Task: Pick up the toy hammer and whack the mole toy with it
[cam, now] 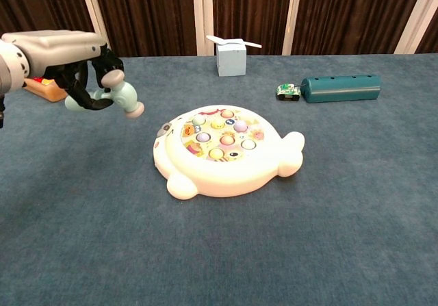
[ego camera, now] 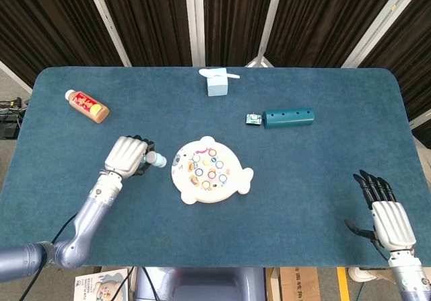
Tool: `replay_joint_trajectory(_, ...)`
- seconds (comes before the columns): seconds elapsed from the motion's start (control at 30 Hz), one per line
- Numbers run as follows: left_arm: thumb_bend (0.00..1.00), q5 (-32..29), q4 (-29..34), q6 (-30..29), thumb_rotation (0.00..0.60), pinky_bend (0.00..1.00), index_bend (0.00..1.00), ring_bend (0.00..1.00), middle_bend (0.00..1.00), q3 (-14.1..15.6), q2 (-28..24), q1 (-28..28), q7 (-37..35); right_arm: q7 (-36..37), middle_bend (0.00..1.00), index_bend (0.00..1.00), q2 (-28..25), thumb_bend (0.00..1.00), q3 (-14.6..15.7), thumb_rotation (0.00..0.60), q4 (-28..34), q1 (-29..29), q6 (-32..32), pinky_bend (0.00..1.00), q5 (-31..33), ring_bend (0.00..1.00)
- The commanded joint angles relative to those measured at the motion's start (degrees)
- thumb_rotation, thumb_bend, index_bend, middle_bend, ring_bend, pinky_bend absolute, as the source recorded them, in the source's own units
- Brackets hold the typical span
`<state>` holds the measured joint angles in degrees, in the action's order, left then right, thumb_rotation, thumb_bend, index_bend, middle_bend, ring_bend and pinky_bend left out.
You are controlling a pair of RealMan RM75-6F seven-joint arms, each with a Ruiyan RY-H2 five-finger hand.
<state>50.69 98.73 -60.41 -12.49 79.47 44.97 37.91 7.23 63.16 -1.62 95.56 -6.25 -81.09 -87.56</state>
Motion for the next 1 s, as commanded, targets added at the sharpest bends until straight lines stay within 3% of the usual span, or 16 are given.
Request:
replay_joint_trajectory(0.03,0.62,-3.8,1.6,0.6,0.600,0.46,0.67,0.37,0.52,-2.2,-0.5,2.8,3.1,0.2,0.00,0.00,0.0,0.21,0.0,0.600,0.0,-0.1,0.1,0.00,0.1,0.00)
replay_joint_trajectory(0.4,0.62,-19.1,2.7,-0.9,0.600,0.46,0.67,0.37,0.52,-6.2,2.1,13.8,15.4,1.5,0.00,0.00,-0.4,0.21,-0.1,0.600,0.5,-0.3,1.2,0.00,0.9,0.00)
replay_joint_trajectory(0.73,0.62,-26.2,-0.7,-2.2,0.600,0.46,0.68,0.37,0.52,-5.9,6.2,20.1,20.1,2.8,0.00,0.00,-0.9,0.21,-0.2,0.600,0.8,-0.4,1.9,0.00,1.6,0.00)
replay_joint_trajectory(1.0,0.62,-28.0,-3.5,-2.5,0.600,0.46,0.68,0.37,0.52,-4.7,8.4,22.2,20.7,3.3,0.00,0.00,-1.0,0.21,-0.3,0.600,0.9,-0.4,2.2,0.00,2.1,0.00)
